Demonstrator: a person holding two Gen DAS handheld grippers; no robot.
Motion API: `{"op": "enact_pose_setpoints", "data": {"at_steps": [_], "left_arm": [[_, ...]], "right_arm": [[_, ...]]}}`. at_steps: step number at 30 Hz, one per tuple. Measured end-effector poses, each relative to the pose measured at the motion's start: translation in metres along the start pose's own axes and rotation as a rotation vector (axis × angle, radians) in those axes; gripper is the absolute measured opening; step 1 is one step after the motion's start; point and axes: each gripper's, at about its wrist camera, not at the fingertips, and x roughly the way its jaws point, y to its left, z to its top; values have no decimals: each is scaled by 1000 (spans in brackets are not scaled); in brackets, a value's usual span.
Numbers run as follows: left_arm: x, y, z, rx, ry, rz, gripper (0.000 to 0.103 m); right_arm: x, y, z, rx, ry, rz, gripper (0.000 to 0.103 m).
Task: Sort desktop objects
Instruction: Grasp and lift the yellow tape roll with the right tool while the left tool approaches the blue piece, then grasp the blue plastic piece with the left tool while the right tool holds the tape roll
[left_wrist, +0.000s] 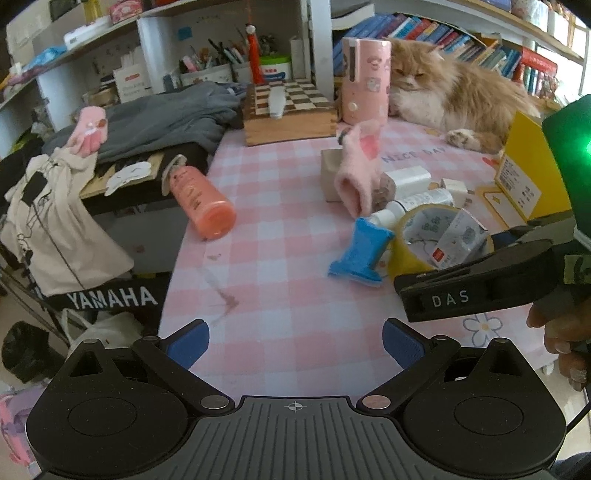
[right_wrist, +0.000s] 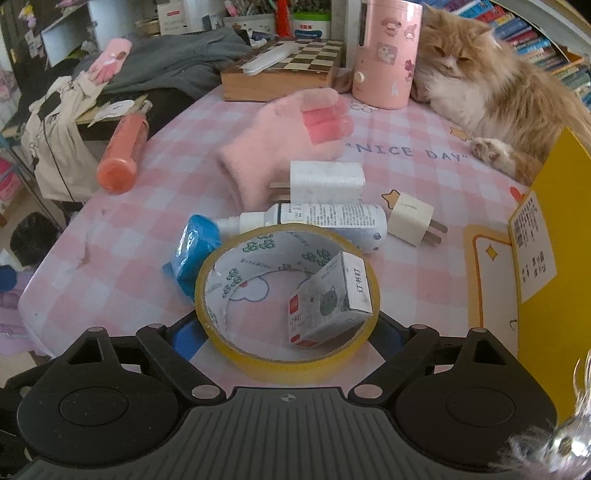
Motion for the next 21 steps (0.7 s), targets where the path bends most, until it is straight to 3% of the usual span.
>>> {"op": "enact_pose_setpoints", "data": {"at_steps": [4, 12, 17, 21], "left_arm": [[3, -4, 2, 15, 10, -26, 102], [14, -11, 13, 7, 9, -82, 100], [23, -19, 20, 10, 7, -96, 98], [33, -23, 27, 15, -4, -105, 93]], "right_arm": [[-11, -8, 2, 35, -50, 35, 88], [-61, -22, 12, 68, -266, 72, 88], [-87, -26, 11, 41, -374, 31, 88], [-93, -30, 8, 20, -387, 6, 88]]}}
